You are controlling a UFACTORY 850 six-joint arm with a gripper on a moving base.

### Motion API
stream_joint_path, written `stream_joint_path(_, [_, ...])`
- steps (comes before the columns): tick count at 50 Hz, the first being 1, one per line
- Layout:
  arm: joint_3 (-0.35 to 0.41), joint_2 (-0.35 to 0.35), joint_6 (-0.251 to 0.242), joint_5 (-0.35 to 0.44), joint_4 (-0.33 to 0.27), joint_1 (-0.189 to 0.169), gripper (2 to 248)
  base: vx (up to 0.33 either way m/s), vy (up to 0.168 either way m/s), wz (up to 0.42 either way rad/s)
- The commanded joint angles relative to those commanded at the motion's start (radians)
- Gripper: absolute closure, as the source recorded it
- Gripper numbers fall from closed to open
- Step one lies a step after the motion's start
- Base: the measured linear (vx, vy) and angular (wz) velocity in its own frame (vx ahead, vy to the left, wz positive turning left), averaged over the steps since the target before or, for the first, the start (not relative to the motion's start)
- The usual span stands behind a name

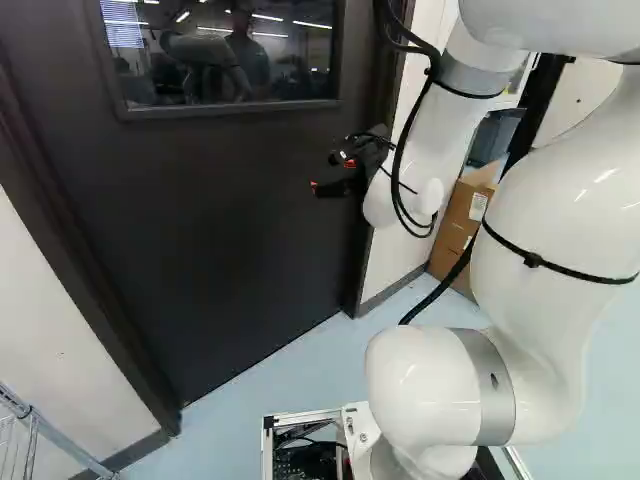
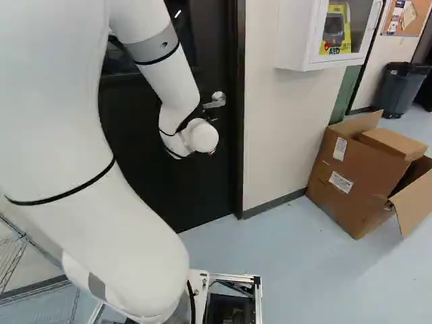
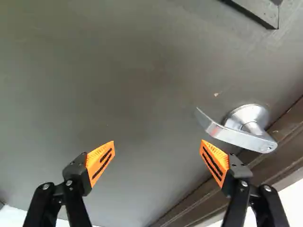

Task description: Open the door and move inside

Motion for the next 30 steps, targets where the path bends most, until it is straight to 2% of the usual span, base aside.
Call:
stream_joint_path(19, [-0.009, 0.040, 0.000, 0.000, 0.000, 0.000, 3, 0.000, 0.000, 0.000])
stream_joint_path(30, [-0.037, 0.041, 0.000, 0.000, 0.000, -0.006, 3, 0.000, 0.000, 0.000])
